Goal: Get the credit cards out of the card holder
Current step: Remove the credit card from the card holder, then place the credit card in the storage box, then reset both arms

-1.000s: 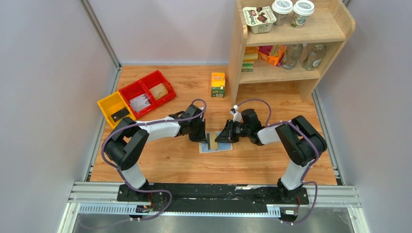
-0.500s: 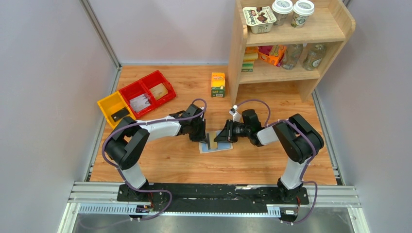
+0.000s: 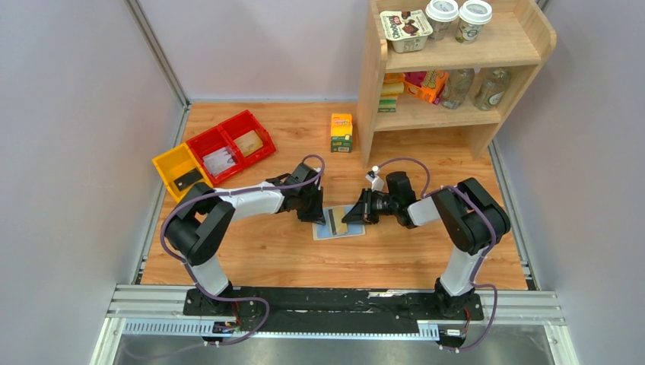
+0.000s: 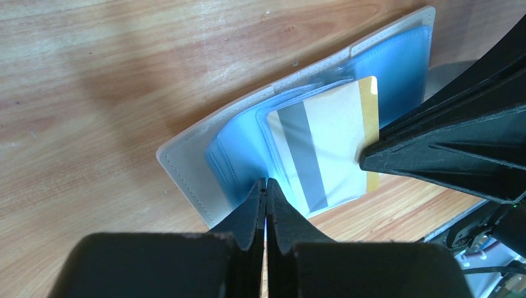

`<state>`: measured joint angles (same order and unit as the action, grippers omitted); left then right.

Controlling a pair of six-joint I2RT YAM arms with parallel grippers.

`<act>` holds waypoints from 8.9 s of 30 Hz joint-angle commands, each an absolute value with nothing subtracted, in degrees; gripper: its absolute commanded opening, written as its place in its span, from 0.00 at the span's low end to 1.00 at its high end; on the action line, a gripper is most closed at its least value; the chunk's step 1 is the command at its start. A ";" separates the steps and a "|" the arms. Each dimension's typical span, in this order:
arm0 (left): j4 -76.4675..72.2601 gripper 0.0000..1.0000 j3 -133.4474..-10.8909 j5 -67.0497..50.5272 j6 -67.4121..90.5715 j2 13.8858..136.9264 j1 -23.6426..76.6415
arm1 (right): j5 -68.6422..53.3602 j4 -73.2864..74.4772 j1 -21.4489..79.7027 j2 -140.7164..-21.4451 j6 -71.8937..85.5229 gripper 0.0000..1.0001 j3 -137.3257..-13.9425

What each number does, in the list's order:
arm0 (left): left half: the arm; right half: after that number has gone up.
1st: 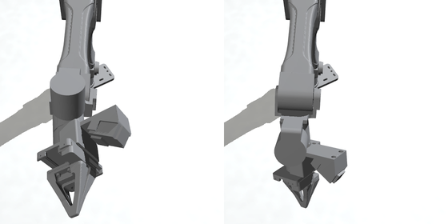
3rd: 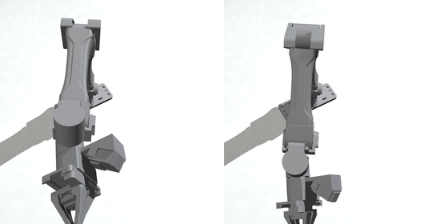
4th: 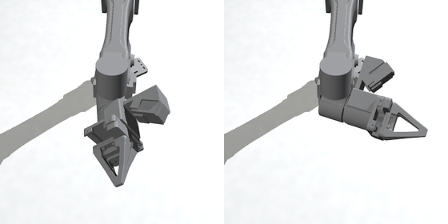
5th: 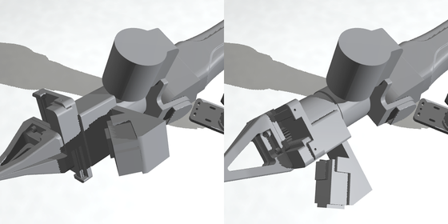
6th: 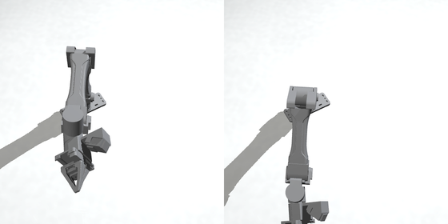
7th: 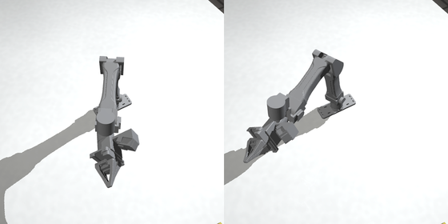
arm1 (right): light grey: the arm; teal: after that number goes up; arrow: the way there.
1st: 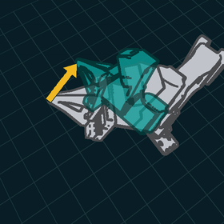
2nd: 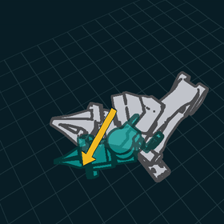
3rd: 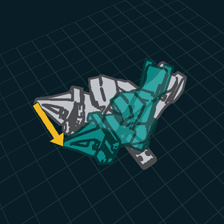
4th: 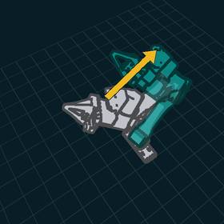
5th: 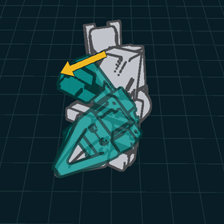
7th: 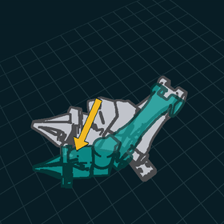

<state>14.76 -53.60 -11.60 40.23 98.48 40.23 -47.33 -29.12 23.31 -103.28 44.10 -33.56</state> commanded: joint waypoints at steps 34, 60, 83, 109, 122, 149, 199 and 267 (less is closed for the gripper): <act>20.83 0.00 -52.30 -8.52 38.41 101.87 40.87 | -50.45 -33.83 23.38 -105.47 46.58 0.22 -35.60; 20.30 0.00 -51.77 -8.00 38.23 99.67 40.87 | -49.06 -22.97 15.73 -95.47 39.66 0.00 -31.29; 30.06 0.67 -56.52 -3.41 48.16 68.14 36.22 | 11.75 13.28 47.35 -62.23 9.42 0.00 -42.89; 18.91 0.70 -51.60 -18.01 62.57 66.27 34.28 | 51.85 -12.56 79.89 -74.53 -25.48 0.00 -45.97; 13.19 0.10 -49.39 -18.63 65.04 66.97 34.28 | 51.33 -14.32 81.47 -76.64 -26.02 0.00 -45.62; -2.55 0.00 -39.02 -10.29 49.13 62.83 16.71 | 11.35 1.15 43.53 -53.01 27.15 1.00 -32.97; 20.01 0.51 -88.85 10.29 29.36 105.66 1.32 | -2.10 10.89 30.67 -55.01 19.60 1.00 -37.08; 43.15 0.64 -47.29 12.04 12.30 39.46 10.11 | 12.31 38.06 57.57 -114.78 29.35 0.82 -75.06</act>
